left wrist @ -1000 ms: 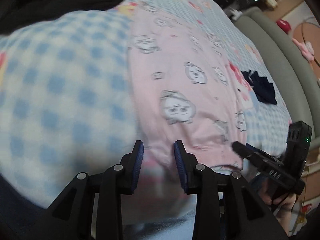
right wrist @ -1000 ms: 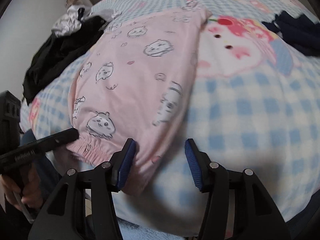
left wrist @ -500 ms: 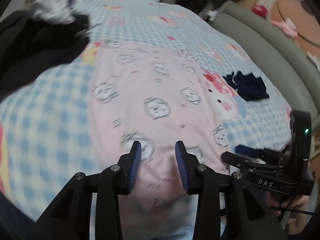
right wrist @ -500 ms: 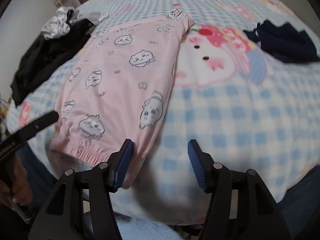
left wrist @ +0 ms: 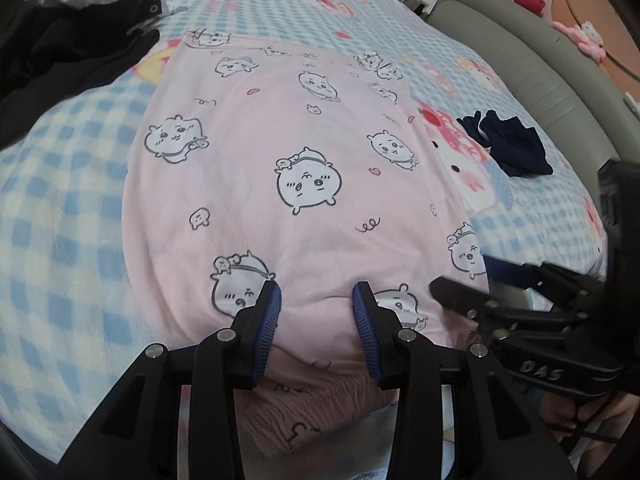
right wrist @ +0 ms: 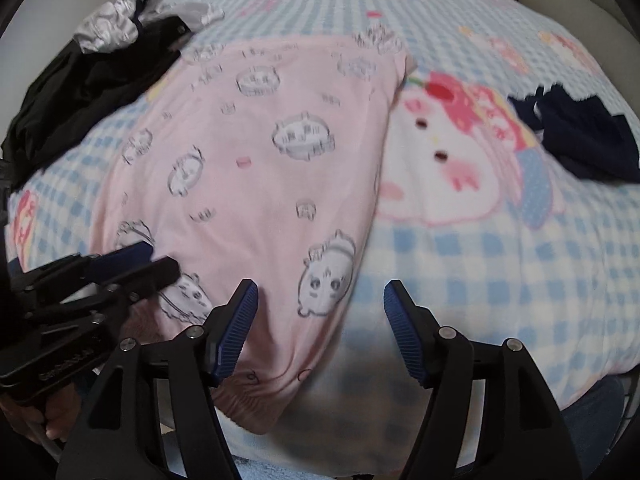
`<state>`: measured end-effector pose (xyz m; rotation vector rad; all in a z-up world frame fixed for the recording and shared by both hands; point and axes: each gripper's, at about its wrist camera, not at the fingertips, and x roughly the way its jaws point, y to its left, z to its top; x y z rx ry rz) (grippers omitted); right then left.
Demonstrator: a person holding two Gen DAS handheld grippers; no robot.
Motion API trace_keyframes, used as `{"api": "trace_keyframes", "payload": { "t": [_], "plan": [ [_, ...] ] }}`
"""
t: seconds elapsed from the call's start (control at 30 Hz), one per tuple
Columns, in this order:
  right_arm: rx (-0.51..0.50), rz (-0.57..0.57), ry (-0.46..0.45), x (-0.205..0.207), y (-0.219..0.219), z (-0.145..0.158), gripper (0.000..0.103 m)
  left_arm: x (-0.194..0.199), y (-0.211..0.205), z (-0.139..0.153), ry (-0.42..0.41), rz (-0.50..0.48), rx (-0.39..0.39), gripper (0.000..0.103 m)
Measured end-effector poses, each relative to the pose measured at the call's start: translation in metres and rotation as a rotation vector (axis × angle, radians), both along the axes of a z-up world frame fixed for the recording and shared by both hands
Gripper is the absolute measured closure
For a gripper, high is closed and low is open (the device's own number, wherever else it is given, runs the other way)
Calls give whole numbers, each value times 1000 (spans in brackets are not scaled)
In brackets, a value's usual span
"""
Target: Fold clothes
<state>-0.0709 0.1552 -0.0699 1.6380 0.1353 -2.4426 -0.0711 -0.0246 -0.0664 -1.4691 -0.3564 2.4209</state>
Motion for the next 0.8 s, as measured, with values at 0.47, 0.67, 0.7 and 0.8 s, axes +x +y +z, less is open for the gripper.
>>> {"api": "trace_keyframes", "payload": {
  "t": [0.47,0.67,0.7,0.8],
  "plan": [
    [-1,1,-3,23,10,-9,28,29,-21,-5,-50,38,67,63],
    [-87,-2,28,38,29,3,29,53,-42,20,19,75,112,63],
    [-111,-1,43,40,33,9,30,53,-50,25,35,103,120,63],
    [-160,-12,109,36,48,30,30,43,-76,26,25,168,176,64]
  ]
}}
